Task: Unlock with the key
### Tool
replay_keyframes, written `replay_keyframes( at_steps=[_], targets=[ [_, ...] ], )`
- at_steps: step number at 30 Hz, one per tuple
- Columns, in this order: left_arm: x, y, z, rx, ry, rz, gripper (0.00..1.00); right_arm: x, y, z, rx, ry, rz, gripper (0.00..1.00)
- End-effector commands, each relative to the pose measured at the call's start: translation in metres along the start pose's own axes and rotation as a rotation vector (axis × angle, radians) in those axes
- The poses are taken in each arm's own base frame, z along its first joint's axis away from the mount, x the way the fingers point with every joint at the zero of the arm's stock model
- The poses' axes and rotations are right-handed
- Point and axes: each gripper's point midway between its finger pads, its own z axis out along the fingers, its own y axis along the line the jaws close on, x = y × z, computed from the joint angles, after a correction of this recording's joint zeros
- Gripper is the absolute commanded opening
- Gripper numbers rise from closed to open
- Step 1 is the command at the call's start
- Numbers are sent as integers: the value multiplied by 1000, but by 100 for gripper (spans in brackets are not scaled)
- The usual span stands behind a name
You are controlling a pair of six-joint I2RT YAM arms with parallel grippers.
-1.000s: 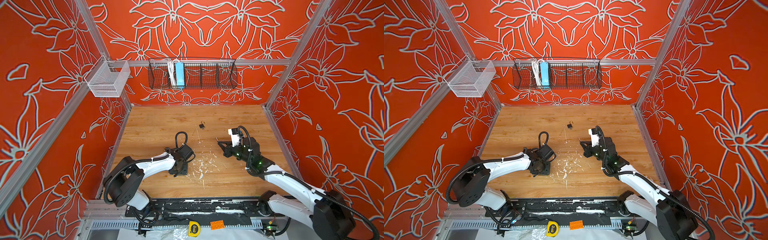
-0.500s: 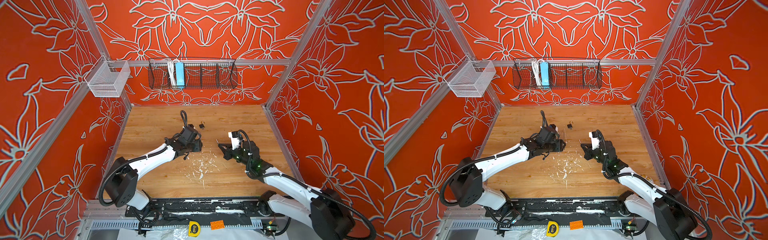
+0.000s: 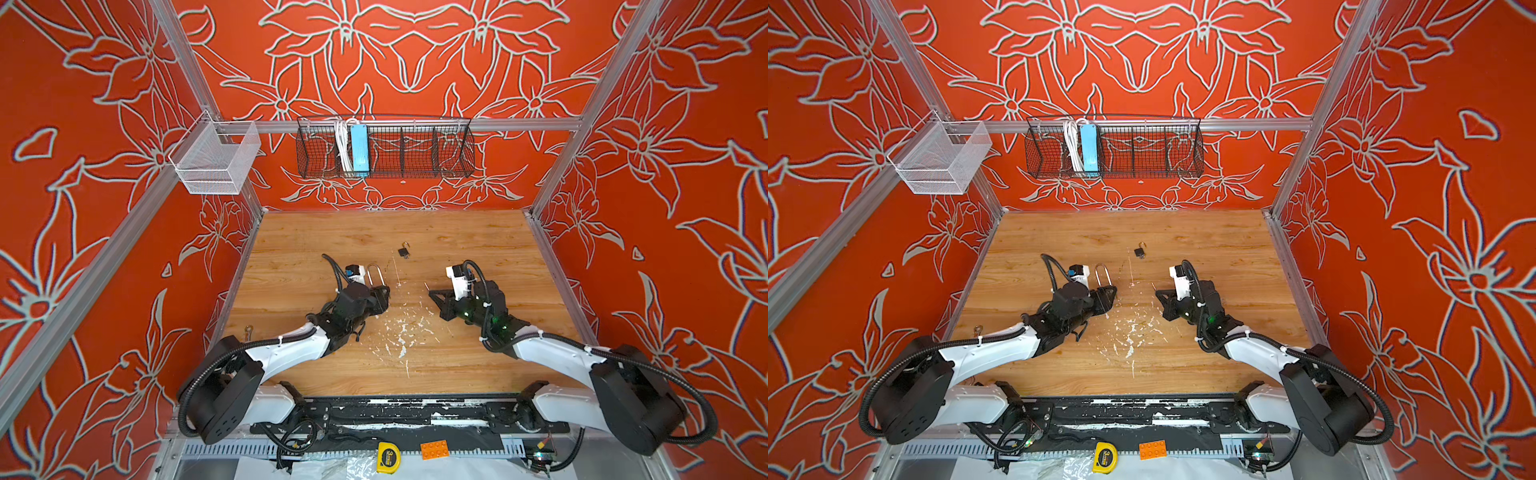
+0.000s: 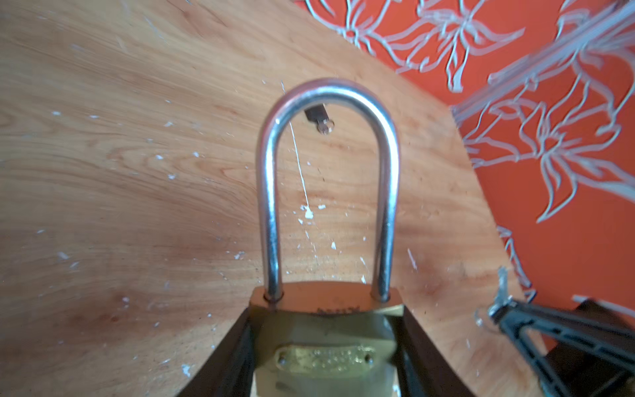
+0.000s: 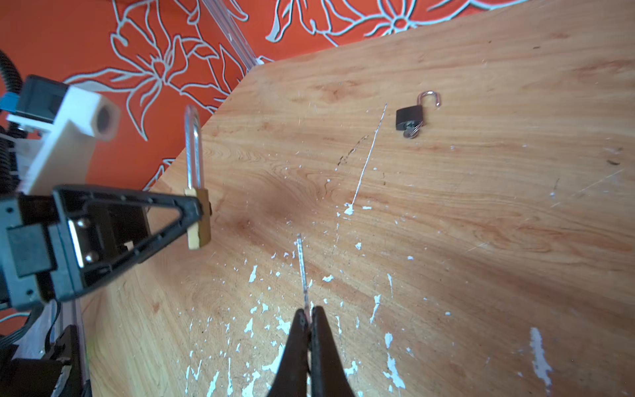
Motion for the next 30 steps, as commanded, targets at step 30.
replay_keyframes(
  at_steps=[30],
  targets=[
    [-16, -23, 7, 296, -235, -510, 0, 12, 60, 31, -117, 61, -102, 0]
  ],
)
